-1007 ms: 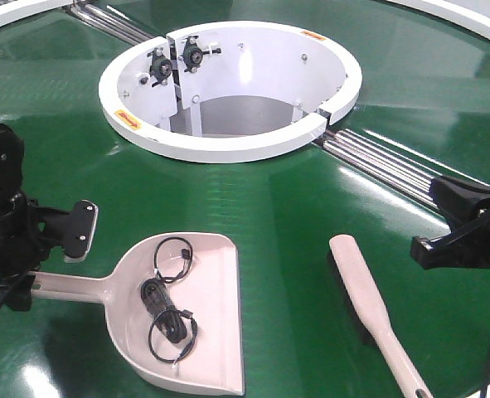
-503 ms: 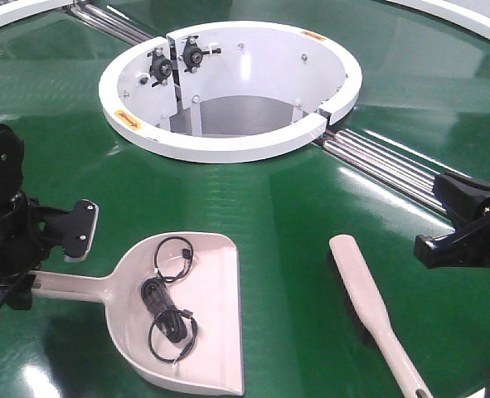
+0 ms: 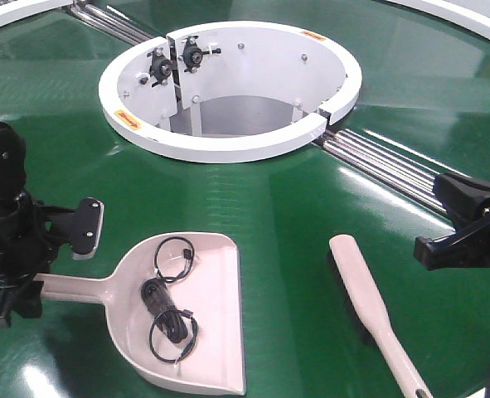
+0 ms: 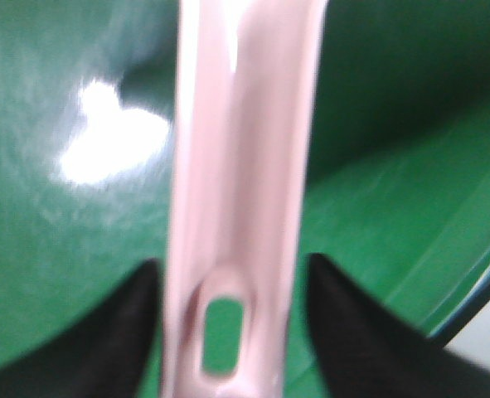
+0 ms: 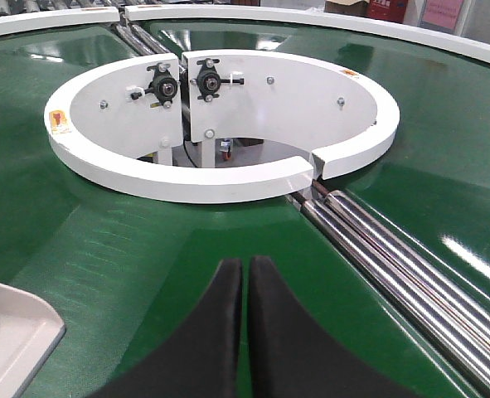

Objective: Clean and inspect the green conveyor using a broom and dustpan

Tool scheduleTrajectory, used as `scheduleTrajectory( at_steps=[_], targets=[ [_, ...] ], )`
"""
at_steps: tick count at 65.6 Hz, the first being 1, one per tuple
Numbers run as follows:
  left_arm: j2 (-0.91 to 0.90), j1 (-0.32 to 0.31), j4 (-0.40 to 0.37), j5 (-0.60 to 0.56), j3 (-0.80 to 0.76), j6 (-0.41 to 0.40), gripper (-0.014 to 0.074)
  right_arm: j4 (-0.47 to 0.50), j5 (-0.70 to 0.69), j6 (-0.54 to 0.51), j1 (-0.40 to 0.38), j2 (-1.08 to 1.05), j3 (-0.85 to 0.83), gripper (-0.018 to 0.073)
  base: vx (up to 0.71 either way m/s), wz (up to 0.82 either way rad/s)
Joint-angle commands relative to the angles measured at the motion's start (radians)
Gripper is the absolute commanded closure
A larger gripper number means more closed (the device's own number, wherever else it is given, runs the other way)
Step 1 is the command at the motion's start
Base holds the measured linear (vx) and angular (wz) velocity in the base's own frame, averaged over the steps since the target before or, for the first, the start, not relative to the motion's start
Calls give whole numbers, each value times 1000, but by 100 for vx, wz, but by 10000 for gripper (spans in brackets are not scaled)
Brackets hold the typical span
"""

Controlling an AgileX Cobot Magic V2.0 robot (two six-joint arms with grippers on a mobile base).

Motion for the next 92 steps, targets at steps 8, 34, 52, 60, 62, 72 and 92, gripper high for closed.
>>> scheduleTrajectory(
  at_steps=[8,34,52,60,62,72,92],
  targets=[
    [-39,-5,-12,-11,-25,-124,-54,-5,-81,-8,-4,-11,-26,569,0,0],
    [-70,-5,-8,-21,-26,-299,3,-5,-74,-8,-4,-11,-26,569,0,0],
    [-235,-5,-8,-20,-26,-299,121,-5,-46,-8,-4,-11,-26,569,0,0],
    [-334,-5,-9,-23,-26,-299,153,-5,-43,-8,-4,-11,-26,569,0,0],
    [-364,-5,-9,-27,-26,-299,163,-5,-43,-8,-4,-11,-26,569,0,0],
    [-502,-5,-4,-76,-26,-299,242,-4,-43,-3,-4,-11,-26,569,0,0],
    [-740,-5,-11,-389,-25,-588,622,-2,-46,15,-4,-85,-26,567,0,0]
  ],
)
